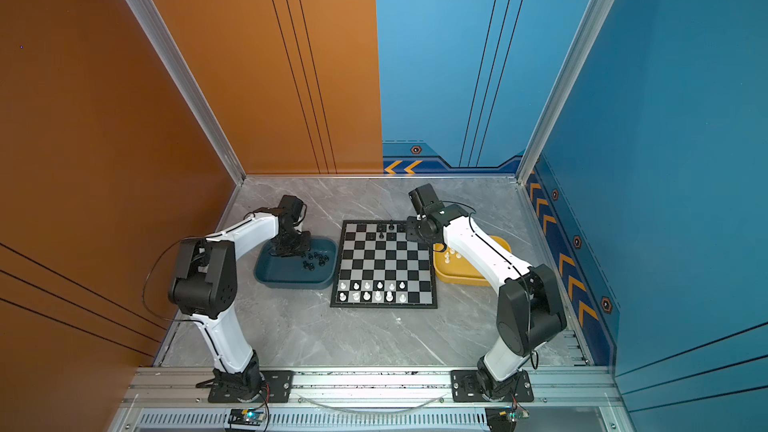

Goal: Set up the chess pieces on the board
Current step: 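Lower the left gripper toward a black pawn in the teal tray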

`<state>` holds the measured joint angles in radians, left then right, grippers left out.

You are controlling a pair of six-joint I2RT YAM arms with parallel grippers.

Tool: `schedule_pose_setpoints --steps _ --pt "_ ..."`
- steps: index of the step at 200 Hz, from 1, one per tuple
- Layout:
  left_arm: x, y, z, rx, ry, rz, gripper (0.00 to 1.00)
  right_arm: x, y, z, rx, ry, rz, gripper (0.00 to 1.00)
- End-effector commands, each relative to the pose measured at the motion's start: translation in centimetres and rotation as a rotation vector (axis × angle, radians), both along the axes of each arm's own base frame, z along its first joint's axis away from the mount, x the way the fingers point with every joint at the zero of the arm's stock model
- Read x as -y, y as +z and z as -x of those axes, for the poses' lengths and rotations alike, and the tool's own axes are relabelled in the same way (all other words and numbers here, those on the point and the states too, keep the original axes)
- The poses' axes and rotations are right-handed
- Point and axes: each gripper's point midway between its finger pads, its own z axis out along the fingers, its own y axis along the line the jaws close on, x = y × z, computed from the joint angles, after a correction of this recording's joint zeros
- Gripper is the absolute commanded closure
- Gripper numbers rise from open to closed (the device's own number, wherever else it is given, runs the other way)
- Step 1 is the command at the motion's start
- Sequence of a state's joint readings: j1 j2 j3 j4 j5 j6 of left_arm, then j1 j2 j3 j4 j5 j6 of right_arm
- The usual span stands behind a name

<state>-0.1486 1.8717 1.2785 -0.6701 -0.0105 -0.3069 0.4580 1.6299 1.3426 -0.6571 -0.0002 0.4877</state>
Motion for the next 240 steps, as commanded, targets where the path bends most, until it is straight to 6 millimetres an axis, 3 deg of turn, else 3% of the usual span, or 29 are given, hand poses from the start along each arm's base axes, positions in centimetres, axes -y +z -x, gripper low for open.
schedule_pose_setpoints --steps 1,12,119,159,205,240 --pt "-0.4 0.0 -0.5 0.0 0.002 -0.024 0.96 0.5 0.7 0.4 0.016 -0.015 -0.009 0.66" --pt "-0.4 0.0 -0.5 0.0 0.001 -0.024 1.0 0.5 0.8 0.4 0.017 -0.016 -0.009 0.66" --pt "0.7 2.1 -0.3 0.039 -0.031 -0.035 1.0 0.8 0.8 0.9 0.015 -0.018 -0.013 0.67" --pt "0.7 4.4 0.2 0.073 -0.045 -0.053 1.0 0.8 0.7 1.0 0.014 -0.015 -0.015 0.67" --pt "1.0 8.4 0.3 0.142 -0.068 -0.066 1.0 0.5 0.6 0.9 0.013 -0.008 -0.024 0.67" --pt "3.1 12.2 -0.6 0.223 -0.125 -0.049 1.0 0.4 0.5 0.8 0.014 -0.003 -0.026 0.67"
